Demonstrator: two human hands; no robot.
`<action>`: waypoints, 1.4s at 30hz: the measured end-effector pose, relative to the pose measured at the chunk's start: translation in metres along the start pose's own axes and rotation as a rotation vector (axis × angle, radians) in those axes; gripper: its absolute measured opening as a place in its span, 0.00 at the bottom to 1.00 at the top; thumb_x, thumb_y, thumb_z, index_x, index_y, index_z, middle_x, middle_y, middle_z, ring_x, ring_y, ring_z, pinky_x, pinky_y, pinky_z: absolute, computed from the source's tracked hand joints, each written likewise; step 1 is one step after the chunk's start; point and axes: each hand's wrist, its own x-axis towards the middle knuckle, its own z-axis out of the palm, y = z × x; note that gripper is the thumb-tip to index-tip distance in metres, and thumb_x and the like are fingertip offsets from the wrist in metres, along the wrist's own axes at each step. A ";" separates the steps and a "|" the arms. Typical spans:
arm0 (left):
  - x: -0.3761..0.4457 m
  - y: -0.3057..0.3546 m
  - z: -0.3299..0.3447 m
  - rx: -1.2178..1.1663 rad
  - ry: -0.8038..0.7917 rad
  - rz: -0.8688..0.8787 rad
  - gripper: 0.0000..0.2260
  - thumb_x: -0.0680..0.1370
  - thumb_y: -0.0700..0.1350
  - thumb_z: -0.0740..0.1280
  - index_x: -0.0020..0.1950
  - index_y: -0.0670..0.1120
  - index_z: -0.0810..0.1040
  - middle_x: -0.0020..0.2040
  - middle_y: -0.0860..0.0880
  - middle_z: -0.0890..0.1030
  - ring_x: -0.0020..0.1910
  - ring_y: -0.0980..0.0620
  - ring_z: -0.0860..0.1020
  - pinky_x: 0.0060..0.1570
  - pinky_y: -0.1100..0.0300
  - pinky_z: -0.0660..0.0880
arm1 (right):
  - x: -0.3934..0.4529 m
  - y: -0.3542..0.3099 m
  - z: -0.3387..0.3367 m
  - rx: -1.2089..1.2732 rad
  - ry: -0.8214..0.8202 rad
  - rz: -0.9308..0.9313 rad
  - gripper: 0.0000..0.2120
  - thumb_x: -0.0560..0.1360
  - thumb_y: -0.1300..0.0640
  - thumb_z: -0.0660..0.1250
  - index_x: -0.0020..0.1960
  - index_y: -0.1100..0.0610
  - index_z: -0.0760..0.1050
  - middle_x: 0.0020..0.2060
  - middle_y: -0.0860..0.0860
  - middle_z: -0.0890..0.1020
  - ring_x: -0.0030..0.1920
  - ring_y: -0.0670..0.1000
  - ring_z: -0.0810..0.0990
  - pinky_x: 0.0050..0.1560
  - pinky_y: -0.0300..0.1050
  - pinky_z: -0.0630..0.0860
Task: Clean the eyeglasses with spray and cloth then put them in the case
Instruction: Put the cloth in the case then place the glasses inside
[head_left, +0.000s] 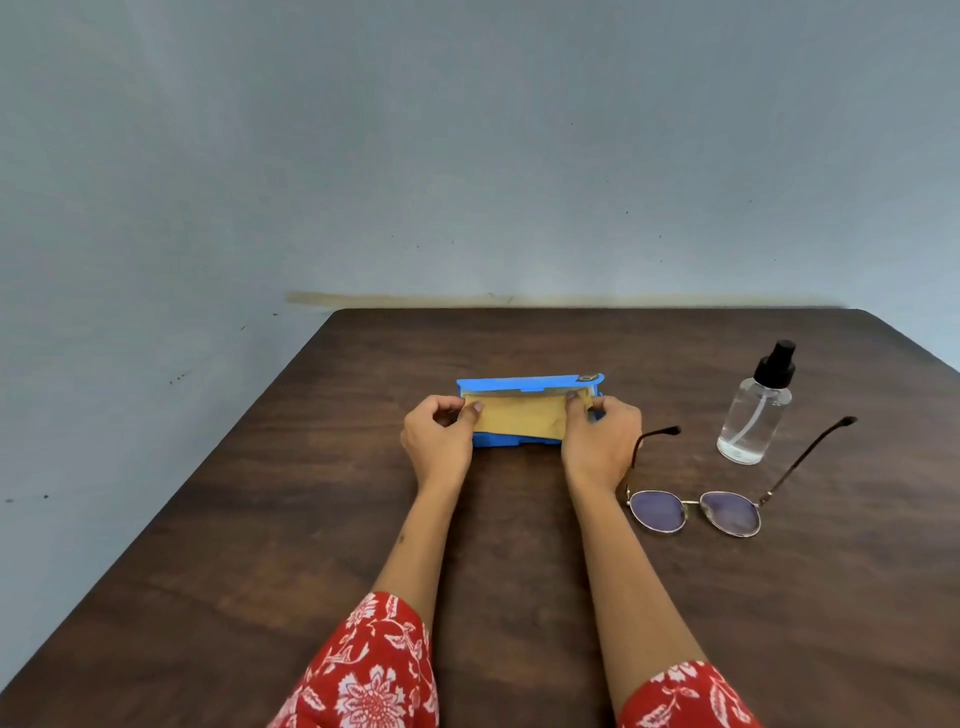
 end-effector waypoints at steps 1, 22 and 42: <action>0.000 -0.001 0.000 0.020 0.002 0.023 0.04 0.71 0.43 0.74 0.41 0.49 0.79 0.40 0.56 0.78 0.48 0.55 0.76 0.48 0.62 0.71 | 0.001 0.002 0.001 -0.007 -0.002 0.005 0.12 0.74 0.51 0.68 0.45 0.61 0.79 0.51 0.56 0.78 0.48 0.55 0.77 0.42 0.43 0.69; 0.004 -0.009 0.003 0.322 0.049 0.202 0.04 0.69 0.37 0.70 0.40 0.44 0.82 0.45 0.48 0.81 0.46 0.52 0.77 0.51 0.54 0.75 | 0.003 -0.001 -0.006 -0.204 -0.032 -0.041 0.07 0.72 0.58 0.72 0.49 0.55 0.82 0.57 0.52 0.76 0.56 0.53 0.75 0.46 0.40 0.66; 0.000 -0.011 0.004 0.433 -0.075 0.310 0.11 0.75 0.40 0.61 0.44 0.37 0.82 0.59 0.42 0.75 0.53 0.46 0.76 0.49 0.57 0.72 | -0.009 0.003 0.001 -0.312 0.025 -0.246 0.19 0.77 0.54 0.59 0.40 0.67 0.81 0.55 0.60 0.73 0.53 0.58 0.70 0.54 0.51 0.68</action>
